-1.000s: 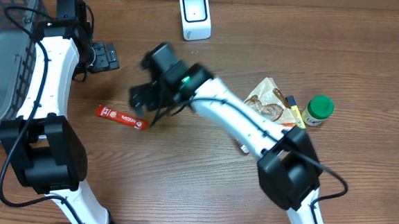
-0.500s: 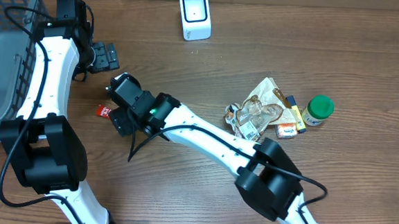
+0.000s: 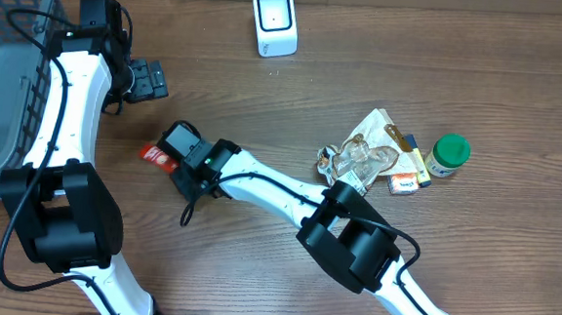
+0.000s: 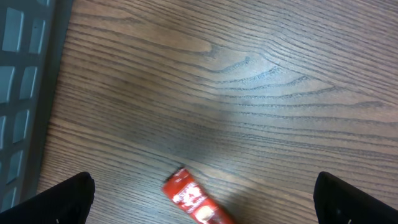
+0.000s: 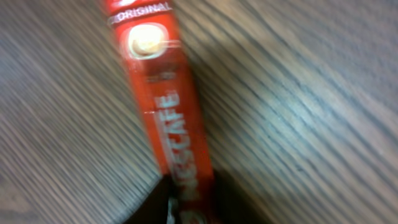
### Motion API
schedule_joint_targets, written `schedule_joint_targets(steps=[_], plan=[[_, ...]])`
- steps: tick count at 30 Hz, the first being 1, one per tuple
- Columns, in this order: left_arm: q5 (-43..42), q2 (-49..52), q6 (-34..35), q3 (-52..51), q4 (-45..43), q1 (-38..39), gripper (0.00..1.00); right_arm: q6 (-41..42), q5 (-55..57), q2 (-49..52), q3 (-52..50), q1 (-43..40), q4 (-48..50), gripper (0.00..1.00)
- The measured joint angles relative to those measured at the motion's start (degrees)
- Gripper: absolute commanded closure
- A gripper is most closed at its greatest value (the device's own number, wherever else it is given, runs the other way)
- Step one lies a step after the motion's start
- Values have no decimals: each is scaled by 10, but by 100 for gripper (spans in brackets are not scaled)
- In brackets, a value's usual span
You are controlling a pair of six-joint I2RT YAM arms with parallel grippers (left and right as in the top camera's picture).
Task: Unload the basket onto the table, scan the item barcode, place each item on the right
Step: 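Pinch the red Nescafe stick with the right gripper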
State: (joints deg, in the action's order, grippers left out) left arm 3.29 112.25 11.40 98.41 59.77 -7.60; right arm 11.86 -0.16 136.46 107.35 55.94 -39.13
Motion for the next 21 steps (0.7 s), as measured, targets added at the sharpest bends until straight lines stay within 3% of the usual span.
schedule_joint_targets(steps=[2,15,21], plan=[[0,0,0,0,0,0,0,3,-7,-1,5,-12,-23,96],[0,0,0,0,0,0,0,16,-9,-26,6,-153,-201,96],[0,0,0,0,0,0,0,18,-11,-28,6,-191,-241,75]])
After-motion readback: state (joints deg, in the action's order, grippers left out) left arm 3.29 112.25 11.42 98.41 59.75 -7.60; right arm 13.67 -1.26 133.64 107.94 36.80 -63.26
